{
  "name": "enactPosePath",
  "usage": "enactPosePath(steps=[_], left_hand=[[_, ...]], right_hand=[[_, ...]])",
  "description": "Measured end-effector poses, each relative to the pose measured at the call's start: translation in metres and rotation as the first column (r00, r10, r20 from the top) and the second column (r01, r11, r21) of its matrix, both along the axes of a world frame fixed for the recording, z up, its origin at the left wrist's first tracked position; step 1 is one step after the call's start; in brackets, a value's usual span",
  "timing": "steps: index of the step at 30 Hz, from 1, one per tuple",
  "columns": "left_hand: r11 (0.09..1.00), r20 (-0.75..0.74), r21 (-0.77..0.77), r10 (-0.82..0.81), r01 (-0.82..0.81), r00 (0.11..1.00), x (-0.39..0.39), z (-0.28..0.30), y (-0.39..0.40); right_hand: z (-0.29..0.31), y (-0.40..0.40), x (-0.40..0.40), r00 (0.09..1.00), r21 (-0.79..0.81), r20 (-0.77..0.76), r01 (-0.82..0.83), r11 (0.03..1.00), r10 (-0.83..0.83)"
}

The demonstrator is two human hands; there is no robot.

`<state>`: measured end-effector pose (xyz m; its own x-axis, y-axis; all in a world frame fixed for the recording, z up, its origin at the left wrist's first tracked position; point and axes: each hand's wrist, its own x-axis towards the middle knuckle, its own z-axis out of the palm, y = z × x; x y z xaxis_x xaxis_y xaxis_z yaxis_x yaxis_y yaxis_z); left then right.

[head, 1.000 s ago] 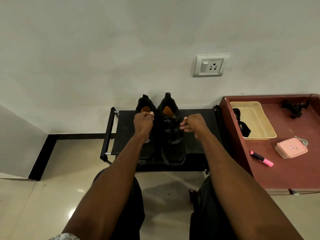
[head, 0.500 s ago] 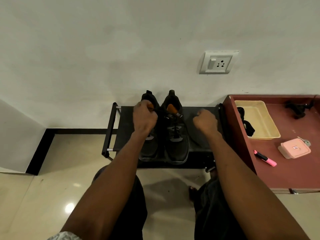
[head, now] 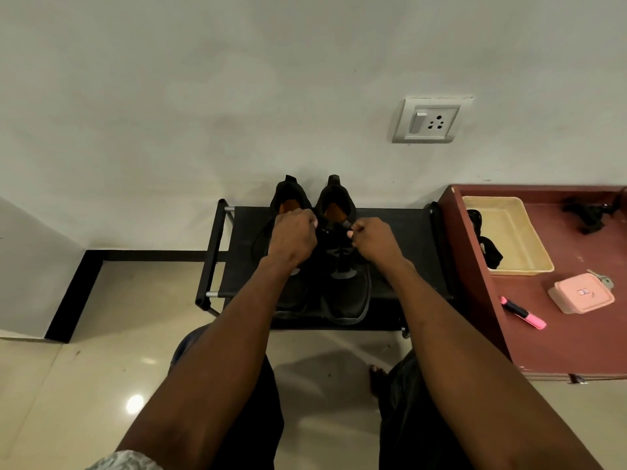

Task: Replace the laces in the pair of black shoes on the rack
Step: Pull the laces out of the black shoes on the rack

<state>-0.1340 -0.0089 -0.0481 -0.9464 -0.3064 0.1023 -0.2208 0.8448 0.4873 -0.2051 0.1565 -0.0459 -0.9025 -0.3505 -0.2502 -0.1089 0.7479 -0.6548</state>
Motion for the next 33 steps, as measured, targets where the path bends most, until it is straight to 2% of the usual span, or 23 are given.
enactPosePath(steps=[3, 7, 9, 11, 13, 16, 18, 21, 23, 25, 27, 29, 31, 33], left_hand=[[0.967, -0.053, 0.195, 0.178, -0.164, 0.983, 0.004, 0.006, -0.008], [0.853, -0.159, 0.389, 0.434, -0.347, 0.887, 0.010, 0.015, -0.023], [0.789, -0.205, 0.457, 0.543, -0.412, 0.814, 0.013, 0.019, -0.029], [0.736, -0.214, 0.494, 0.618, -0.462, 0.756, 0.016, 0.021, -0.032], [0.754, -0.208, 0.449, 0.611, -0.481, 0.764, 0.018, 0.019, -0.029], [0.871, -0.294, 0.317, 0.465, -0.374, 0.835, 0.019, 0.015, -0.021], [0.932, -0.278, 0.255, 0.327, -0.258, 0.903, 0.016, 0.014, -0.012], [0.987, -0.124, 0.138, 0.093, -0.076, 0.988, 0.009, 0.010, 0.000], [0.999, 0.037, 0.013, -0.035, 0.035, 0.999, 0.005, 0.004, 0.008], [0.995, 0.140, -0.038, -0.088, 0.094, 0.986, 0.003, 0.002, 0.015], [0.997, 0.164, -0.012, -0.079, 0.083, 0.983, 0.003, 0.005, 0.021], [0.998, 0.169, 0.037, -0.061, 0.056, 0.984, 0.005, 0.009, 0.024], [0.996, 0.174, 0.089, -0.039, 0.024, 0.984, 0.007, 0.010, 0.020], [0.976, 0.201, 0.215, -0.027, -0.017, 0.979, 0.013, 0.012, 0.016]], right_hand=[[0.008, 0.015, -0.009, 0.967, -0.165, 0.046, 0.256, 0.952, -0.252], [0.013, 0.038, -0.019, 0.842, -0.255, 0.086, 0.535, 0.806, -0.532], [0.021, 0.044, -0.018, 0.768, -0.250, 0.075, 0.632, 0.734, -0.636], [0.026, 0.049, -0.017, 0.736, -0.185, 0.037, 0.670, 0.719, -0.676], [0.031, 0.048, -0.012, 0.764, -0.092, 0.010, 0.644, 0.760, -0.646], [0.027, 0.040, -0.004, 0.878, 0.151, -0.015, 0.475, 0.867, -0.479], [0.024, 0.032, -0.004, 0.937, 0.119, -0.023, 0.348, 0.930, -0.348], [0.019, 0.017, -0.003, 0.983, -0.072, 0.016, 0.184, 0.980, -0.183], [0.014, 0.007, -0.002, 0.997, -0.054, 0.024, 0.074, 0.996, -0.073], [0.007, -0.001, -0.001, 0.999, 0.035, 0.042, 0.013, 0.999, -0.014], [0.002, -0.003, 0.000, 0.999, 0.138, 0.013, -0.040, 0.990, 0.039], [0.003, -0.003, -0.002, 0.997, 0.147, 0.045, -0.066, 0.987, 0.060], [0.010, 0.000, -0.002, 0.983, 0.056, 0.182, -0.035, 0.998, 0.024], [0.019, 0.007, 0.000, 0.950, 0.011, 0.310, -0.038, 0.999, 0.033]])
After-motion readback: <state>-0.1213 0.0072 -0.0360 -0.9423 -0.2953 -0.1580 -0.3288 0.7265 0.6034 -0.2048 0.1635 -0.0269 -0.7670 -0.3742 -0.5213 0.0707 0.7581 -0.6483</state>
